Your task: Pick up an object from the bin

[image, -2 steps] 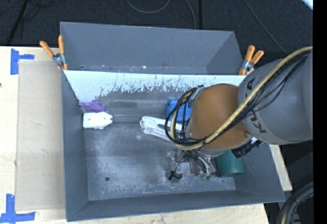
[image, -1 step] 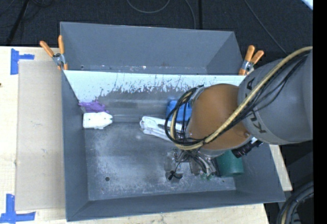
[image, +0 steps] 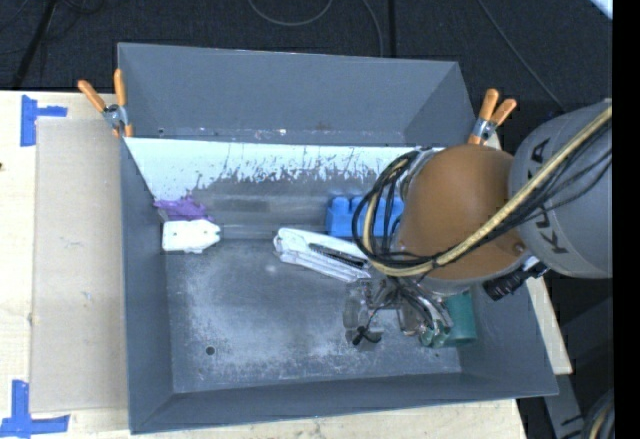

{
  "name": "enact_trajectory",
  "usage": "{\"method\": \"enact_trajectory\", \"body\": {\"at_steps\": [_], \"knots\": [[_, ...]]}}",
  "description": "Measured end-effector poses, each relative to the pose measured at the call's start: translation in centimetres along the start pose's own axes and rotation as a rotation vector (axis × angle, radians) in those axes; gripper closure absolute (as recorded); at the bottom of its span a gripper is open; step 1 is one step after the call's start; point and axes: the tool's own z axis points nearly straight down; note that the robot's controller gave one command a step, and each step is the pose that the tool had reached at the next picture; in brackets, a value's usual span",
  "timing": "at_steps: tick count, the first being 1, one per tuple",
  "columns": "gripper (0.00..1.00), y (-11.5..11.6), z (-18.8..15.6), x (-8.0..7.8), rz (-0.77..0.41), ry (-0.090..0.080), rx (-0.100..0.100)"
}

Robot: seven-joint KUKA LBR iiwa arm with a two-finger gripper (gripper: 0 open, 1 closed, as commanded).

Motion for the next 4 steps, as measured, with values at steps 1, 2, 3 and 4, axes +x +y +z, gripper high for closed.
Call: {"method": "enact_trajectory", "body": {"at_steps": [1, 2, 3, 4], "knots": [[0.0, 2.1, -4.9, -2.0, 0.02, -0.008, 0.0], [0.0, 2.1, -4.9, -2.0, 0.021, -0.008, -0.001], [0.0, -1.9, -3.2, -5.8, -0.003, -0.011, -0.002], [0.0, -4.2, 1.9, -7.4, -0.058, -0.014, 0.002]]}}
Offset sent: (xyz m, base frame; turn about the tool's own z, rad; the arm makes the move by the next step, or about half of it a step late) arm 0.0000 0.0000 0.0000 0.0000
